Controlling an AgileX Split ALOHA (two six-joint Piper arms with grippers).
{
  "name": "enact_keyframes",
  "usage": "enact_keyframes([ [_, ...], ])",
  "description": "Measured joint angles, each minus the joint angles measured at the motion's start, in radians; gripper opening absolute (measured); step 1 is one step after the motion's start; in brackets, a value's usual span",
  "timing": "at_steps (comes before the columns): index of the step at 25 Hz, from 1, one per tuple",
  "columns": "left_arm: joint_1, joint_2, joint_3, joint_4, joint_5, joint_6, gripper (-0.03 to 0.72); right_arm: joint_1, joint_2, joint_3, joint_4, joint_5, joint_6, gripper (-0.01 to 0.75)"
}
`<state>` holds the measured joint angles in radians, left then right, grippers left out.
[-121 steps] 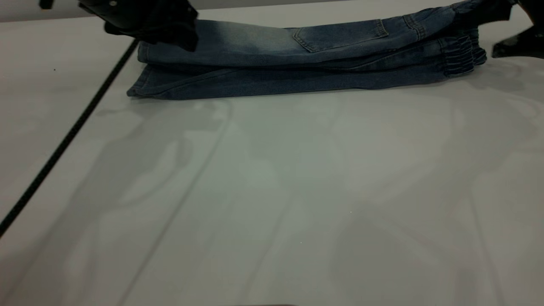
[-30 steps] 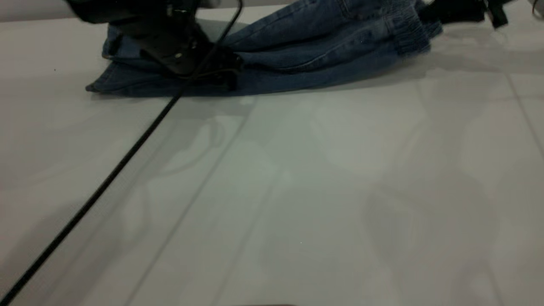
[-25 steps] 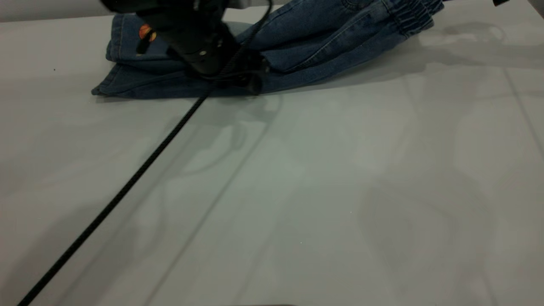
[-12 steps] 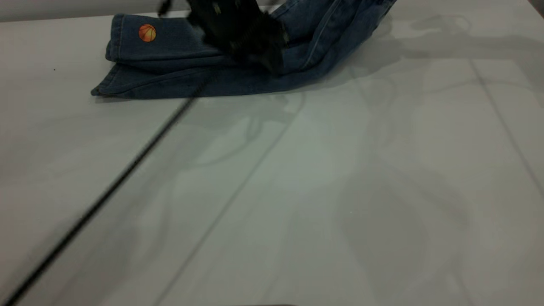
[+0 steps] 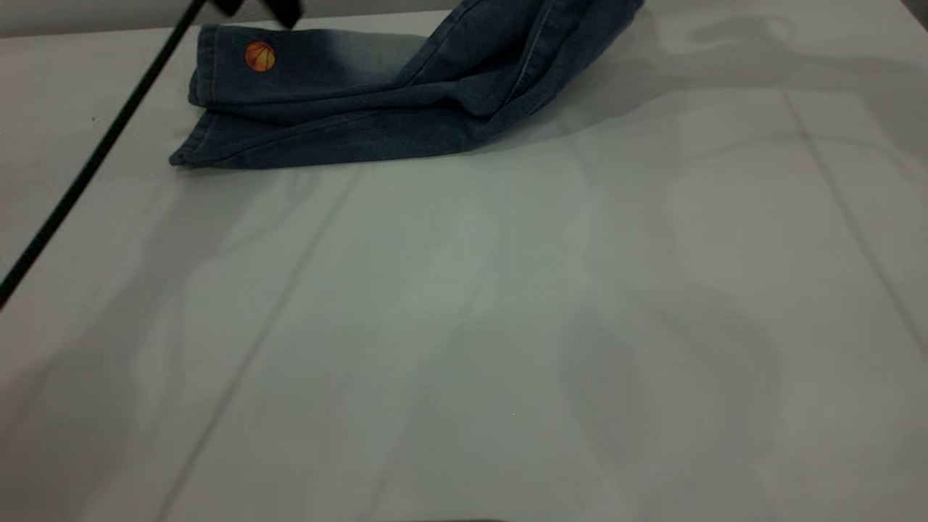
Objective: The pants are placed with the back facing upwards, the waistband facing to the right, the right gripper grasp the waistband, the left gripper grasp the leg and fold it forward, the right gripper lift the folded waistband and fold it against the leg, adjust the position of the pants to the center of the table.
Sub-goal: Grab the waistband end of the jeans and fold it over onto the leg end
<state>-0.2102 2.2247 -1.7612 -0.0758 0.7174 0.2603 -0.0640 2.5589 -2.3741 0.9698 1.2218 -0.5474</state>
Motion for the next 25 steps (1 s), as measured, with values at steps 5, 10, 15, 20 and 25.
enact_keyframes([
  [5,0.019,0.096,-0.001,0.001,-0.033,-0.001,0.504,0.055,0.000,-0.055,0.001,0.008,0.022,0.037],
  [10,-0.015,0.194,-0.001,0.000,-0.091,-0.001,0.504,0.090,0.000,-0.086,0.001,0.010,0.031,0.037],
  [15,-0.093,0.228,-0.012,0.005,-0.124,-0.001,0.504,0.102,0.000,-0.124,-0.001,0.014,0.043,0.037],
  [20,-0.192,0.232,-0.012,-0.001,-0.167,-0.001,0.504,0.104,0.000,-0.175,-0.021,0.017,0.068,0.037],
  [25,-0.233,0.242,-0.051,-0.006,-0.115,-0.021,0.504,0.104,0.000,-0.204,-0.046,0.023,0.083,0.037],
])
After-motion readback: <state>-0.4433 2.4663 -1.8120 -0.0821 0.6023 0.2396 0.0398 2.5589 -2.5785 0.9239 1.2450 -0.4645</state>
